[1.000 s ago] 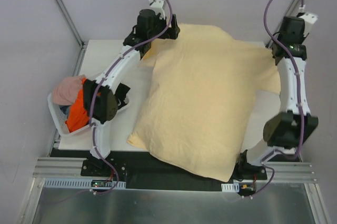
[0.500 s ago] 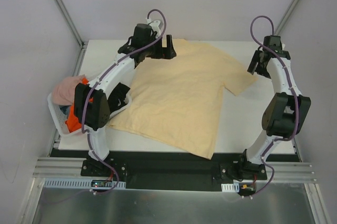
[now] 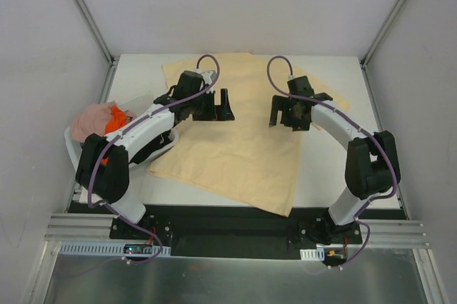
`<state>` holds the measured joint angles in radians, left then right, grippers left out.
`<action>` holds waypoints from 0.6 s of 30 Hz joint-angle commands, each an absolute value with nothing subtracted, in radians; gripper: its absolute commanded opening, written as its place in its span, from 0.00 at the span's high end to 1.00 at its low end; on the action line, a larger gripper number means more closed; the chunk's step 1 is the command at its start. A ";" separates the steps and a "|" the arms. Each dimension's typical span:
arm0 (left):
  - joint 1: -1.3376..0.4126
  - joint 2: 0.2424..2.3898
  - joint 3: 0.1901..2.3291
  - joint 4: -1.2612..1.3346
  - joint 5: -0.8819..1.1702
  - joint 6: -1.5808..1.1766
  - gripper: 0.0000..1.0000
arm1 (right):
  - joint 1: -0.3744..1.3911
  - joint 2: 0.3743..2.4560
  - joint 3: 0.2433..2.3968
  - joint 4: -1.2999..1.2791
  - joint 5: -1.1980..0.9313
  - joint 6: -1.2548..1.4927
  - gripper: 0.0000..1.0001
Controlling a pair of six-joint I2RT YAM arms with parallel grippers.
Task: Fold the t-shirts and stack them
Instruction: Flatten out the tshirt
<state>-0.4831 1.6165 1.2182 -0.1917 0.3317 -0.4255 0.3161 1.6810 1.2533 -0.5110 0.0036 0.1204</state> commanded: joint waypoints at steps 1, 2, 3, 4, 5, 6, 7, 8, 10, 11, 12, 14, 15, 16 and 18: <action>-0.480 1.491 1.123 -0.129 0.344 -0.486 0.01 | 0.400 1.594 1.122 -0.437 -0.077 0.245 0.04; -0.480 1.471 1.100 -0.121 0.342 -0.504 0.01 | 0.417 1.591 1.096 -0.428 -0.083 0.270 0.04; -0.480 1.465 1.057 -0.100 0.341 -0.511 0.01 | 0.446 1.588 1.057 -0.411 -0.087 0.281 0.04; -0.480 1.457 1.037 -0.092 0.333 -0.515 0.01 | 0.459 1.583 1.039 -0.404 -0.095 0.290 0.04; -0.480 1.450 1.022 -0.087 0.331 -0.523 0.01 | 0.468 1.582 1.026 -0.397 -0.095 0.296 0.03; -0.480 1.448 0.997 -0.080 0.328 -0.525 0.01 | 0.477 1.585 1.016 -0.400 -0.092 0.298 0.03; -0.480 1.447 0.988 -0.081 0.330 -0.526 0.01 | 0.479 1.589 1.014 -0.409 -0.089 0.295 0.03; -0.480 1.447 0.980 -0.078 0.328 -0.532 0.01 | 0.479 1.594 1.015 -0.423 -0.075 0.293 0.03; -0.480 1.448 0.957 -0.071 0.331 -0.535 0.01 | 0.477 1.609 1.014 -0.459 -0.033 0.287 0.03; -0.480 1.450 0.950 -0.068 0.330 -0.541 0.01 | 0.479 1.612 1.015 -0.471 -0.016 0.287 0.03; -0.480 1.451 0.939 -0.064 0.330 -0.538 0.01 | 0.477 1.618 1.015 -0.494 -0.006 0.285 0.03; -0.480 1.471 0.927 -0.046 0.292 -0.541 0.01 | 0.472 1.620 1.019 -0.508 0.067 0.284 0.03; -0.480 1.482 0.928 -0.045 0.285 -0.541 0.01 | 0.469 1.623 1.022 -0.527 0.083 0.282 0.03; -0.480 1.503 0.931 -0.041 0.287 -0.545 0.01 | 0.465 1.624 1.032 -0.538 0.107 0.281 0.03; -0.480 1.534 0.942 -0.035 0.314 -0.551 0.01 | 0.443 1.631 1.037 -0.555 0.113 0.272 0.03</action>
<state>-0.4831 1.4849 0.9325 -0.0860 0.3153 -0.5266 0.4728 1.6371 1.0092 -0.4915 0.0292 0.2668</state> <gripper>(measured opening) 0.992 0.969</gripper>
